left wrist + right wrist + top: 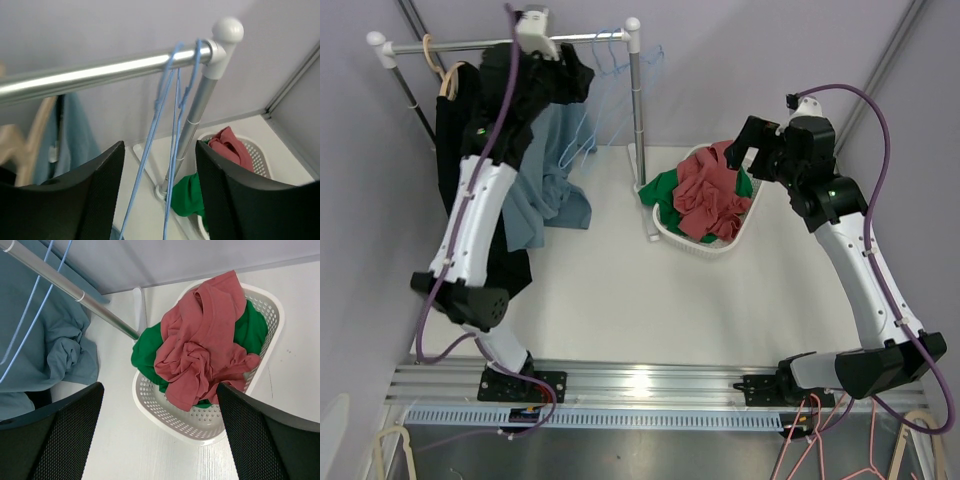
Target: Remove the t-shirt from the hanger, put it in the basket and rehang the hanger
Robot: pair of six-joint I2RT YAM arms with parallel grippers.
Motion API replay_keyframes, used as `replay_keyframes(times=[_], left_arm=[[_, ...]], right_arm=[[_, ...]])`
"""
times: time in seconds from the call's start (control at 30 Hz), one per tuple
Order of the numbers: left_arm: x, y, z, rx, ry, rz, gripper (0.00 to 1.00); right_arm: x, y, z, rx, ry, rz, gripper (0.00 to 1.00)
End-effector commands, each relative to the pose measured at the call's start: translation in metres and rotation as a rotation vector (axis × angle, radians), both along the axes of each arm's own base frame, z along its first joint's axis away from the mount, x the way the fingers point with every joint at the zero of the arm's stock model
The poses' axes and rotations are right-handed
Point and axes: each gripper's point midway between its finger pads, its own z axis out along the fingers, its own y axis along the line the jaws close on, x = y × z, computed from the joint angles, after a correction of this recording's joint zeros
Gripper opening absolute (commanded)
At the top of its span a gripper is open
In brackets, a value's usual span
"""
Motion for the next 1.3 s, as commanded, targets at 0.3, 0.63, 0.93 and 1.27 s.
replay_keyframes(times=[0.3, 0.63, 0.93, 1.27], left_arm=[[-0.036, 0.143, 0.053, -0.126, -0.082, 0.184, 0.99], [0.012, 0.144, 0.018, -0.141, 0.005, 0.121, 0.91], [0.034, 0.132, 0.005, -0.134, 0.012, 0.068, 0.73], [0.056, 0.102, 0.001, -0.055, -0.025, 0.086, 0.43]], right_arm=[[0.000, 0.015, 0.025, 0.059, -0.069, 0.076, 1.00], [0.006, 0.012, 0.028, 0.032, -0.075, 0.064, 1.00], [0.012, 0.014, 0.027, 0.030, -0.080, 0.064, 0.99], [0.019, 0.009, 0.022, 0.018, -0.079, 0.064, 1.00]])
